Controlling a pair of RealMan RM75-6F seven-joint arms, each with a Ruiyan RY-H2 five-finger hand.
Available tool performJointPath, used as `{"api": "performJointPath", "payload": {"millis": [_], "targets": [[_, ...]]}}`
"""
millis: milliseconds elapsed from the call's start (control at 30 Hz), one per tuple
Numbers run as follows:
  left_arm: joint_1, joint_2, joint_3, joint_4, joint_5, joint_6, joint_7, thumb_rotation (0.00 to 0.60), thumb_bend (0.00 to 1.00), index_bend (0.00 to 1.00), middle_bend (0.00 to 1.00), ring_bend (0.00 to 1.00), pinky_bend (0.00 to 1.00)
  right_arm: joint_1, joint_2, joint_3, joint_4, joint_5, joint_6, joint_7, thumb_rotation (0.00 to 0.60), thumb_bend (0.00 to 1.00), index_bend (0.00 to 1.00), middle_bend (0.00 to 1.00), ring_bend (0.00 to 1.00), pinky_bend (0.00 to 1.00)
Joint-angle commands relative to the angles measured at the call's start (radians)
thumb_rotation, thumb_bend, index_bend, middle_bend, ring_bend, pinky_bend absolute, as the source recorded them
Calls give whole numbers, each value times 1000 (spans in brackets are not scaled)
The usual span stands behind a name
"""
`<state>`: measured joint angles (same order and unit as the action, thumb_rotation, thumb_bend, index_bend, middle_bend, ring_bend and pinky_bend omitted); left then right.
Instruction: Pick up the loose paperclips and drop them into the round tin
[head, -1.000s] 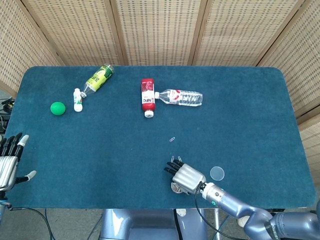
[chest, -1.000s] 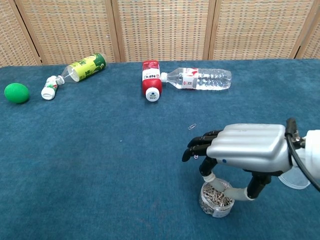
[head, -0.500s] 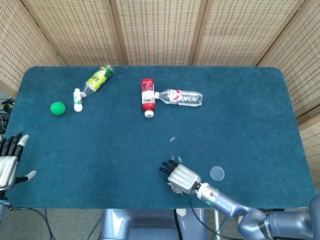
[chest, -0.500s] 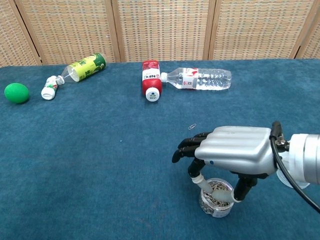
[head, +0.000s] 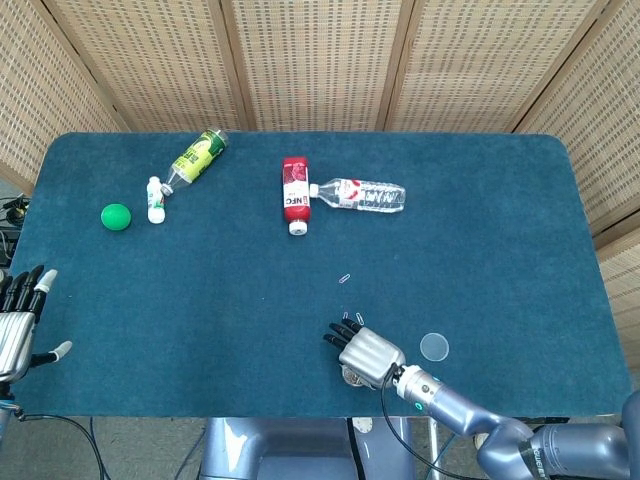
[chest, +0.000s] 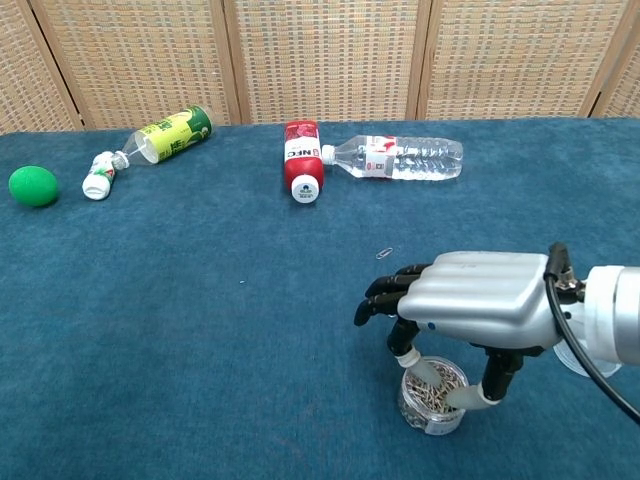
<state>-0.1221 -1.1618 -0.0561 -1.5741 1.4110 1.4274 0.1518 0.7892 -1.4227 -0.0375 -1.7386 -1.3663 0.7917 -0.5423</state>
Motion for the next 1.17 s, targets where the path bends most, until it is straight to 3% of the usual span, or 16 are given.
{"api": "performJointPath", "payload": {"millis": [33, 233, 333, 400, 500, 867, 1033, 1167], "targets": [[1, 0, 0, -1, 1, 1, 0, 600, 0, 0, 0, 0, 0, -2, 6, 1, -12, -2, 9, -3, 600, 262, 584, 106, 0, 101], [1, 2, -1, -1, 0, 3, -5, 600, 0, 0, 0, 0, 0, -13, 48, 20, -52, -23, 61, 6, 600, 264, 584, 106, 0, 101], [1, 3, -2, 0, -1, 2, -8, 600, 0, 0, 0, 0, 0, -36, 89, 39, -68, -44, 126, 23, 600, 170, 513, 103, 0, 79], [2, 5, -3, 1, 1, 4, -15, 600, 0, 0, 0, 0, 0, -90, 152, 49, -56, -33, 226, 8, 600, 37, 288, 45, 0, 19], [5, 7, -2, 1, 8, 12, -24, 600, 0, 0, 0, 0, 0, -153, 196, 50, -41, -14, 316, 20, 600, 0, 19, 0, 0, 0], [21, 21, 7, -6, 41, 46, -55, 600, 0, 0, 0, 0, 0, -389, 186, 41, 125, -42, 629, 225, 600, 0, 0, 0, 0, 0], [28, 33, 17, -21, 45, 46, -56, 600, 0, 0, 0, 0, 0, -459, 160, 26, 181, -89, 726, 211, 600, 0, 0, 0, 0, 0], [31, 43, 17, -35, 46, 49, -55, 600, 0, 0, 0, 0, 0, -476, 155, 27, 197, -103, 737, 191, 600, 0, 0, 0, 0, 0]]}}
